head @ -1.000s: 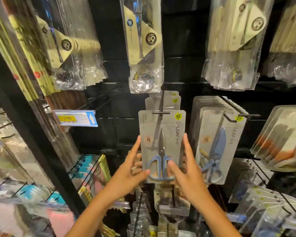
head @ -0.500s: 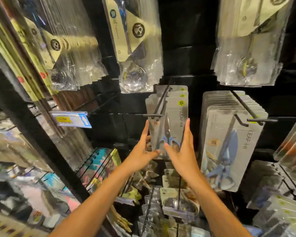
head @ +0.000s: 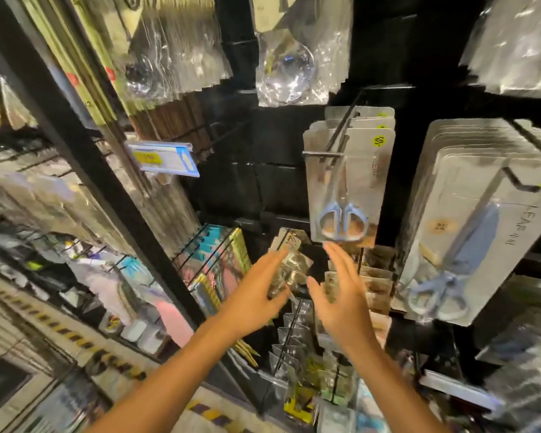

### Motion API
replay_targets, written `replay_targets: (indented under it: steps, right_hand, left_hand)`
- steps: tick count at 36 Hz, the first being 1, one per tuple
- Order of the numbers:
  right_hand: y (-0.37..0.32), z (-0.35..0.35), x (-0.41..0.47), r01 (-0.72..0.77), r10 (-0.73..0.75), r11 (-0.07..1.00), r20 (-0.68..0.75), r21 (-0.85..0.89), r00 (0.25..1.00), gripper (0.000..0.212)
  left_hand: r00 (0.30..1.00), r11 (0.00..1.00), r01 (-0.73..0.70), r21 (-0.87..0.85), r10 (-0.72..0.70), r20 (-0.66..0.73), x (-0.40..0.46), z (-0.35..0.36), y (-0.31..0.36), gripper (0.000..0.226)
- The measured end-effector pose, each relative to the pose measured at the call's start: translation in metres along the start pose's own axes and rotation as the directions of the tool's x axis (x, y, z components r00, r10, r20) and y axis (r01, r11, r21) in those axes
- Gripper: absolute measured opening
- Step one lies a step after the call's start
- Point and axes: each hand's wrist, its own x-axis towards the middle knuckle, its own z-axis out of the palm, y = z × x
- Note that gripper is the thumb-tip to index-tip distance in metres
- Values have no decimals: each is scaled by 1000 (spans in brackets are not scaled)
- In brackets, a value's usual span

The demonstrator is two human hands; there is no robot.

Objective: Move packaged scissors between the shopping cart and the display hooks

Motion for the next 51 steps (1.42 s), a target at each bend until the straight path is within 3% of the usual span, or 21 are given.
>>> replay_targets:
  steps: [6, 12, 19, 24, 30, 37, 46, 51]
  right_hand:
    - [-23, 24, -39, 26, 0, 995, 254, -99, 967, 57]
    - [-45, 60, -82, 95, -22, 987, 485, -127, 874, 59]
    - [-86, 156, -150, 232, -103, 966, 656, -112, 748, 59]
    - [-125, 229, -202, 276, -92, 957, 801, -93, 591, 58]
    - [-157, 312, -260, 324, -76, 944, 912, -64, 403, 58]
    - [-203, 382, -307, 370, -74, 928, 957, -36, 279, 60]
    - [-212, 445, -304, 369, -43, 929, 989, -13, 141, 55]
    - [-203, 492, -285, 386, -37, 922, 994, -6, 103, 58]
  left_hand:
    - [999, 996, 27, 80, -25, -24, -72, -16, -27, 69]
    - [998, 993, 63, 104, -63, -7, -169, -35, -61, 67]
    - [956, 958, 280, 66, -272, -106, -316, -65, -119, 64]
    - [849, 879, 475, -46, -471, -240, -444, -80, -168, 63]
    - [671, 720, 682, -125, -685, -284, -582, -96, -198, 60]
    - [488, 566, 794, -221, -811, -323, -707, -84, -234, 61]
    - [343, 428, 859, -281, -888, -307, -748, -82, -255, 70]
    - [309, 393, 878, -272, -901, -303, -737, -88, -276, 64]
